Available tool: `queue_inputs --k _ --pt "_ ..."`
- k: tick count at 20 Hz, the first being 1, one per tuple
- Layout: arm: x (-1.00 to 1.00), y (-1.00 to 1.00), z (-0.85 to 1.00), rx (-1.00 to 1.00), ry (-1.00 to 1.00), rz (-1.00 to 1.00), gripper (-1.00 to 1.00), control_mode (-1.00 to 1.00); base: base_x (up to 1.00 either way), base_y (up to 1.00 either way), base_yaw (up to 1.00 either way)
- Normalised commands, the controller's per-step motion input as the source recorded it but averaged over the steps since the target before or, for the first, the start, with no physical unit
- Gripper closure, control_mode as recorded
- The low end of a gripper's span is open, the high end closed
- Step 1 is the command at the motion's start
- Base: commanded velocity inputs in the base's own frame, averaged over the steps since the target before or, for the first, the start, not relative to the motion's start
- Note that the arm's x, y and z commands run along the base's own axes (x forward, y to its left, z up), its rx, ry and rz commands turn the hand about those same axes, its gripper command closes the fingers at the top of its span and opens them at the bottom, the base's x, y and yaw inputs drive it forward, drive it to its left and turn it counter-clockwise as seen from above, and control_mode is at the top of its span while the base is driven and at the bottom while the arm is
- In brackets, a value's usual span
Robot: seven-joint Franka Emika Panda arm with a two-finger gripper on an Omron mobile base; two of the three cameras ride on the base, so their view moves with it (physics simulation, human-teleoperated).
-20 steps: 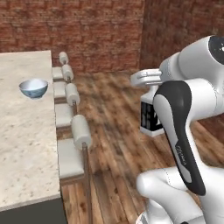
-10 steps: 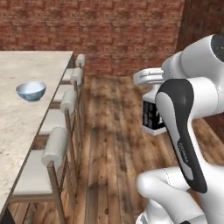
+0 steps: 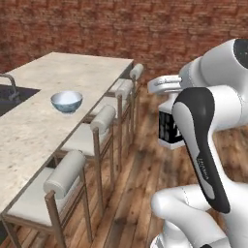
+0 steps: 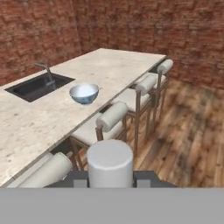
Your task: There is a bowl on the dining counter. Grab a lemon wedge from the fridge and place it in the bowl. Then get the liquor bottle and glass cup from the cabinet and place them next to the bowl.
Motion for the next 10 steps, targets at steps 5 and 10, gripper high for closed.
queue_inputs --k 5,10 --pt "0.00 0.00 0.00 0.00 0.00 0.00 1.00 1.00 0.69 -0.56 0.55" --pt "0.00 0.00 0.00 0.00 0.00 0.00 1.00 1.00 0.67 -0.60 0.54"
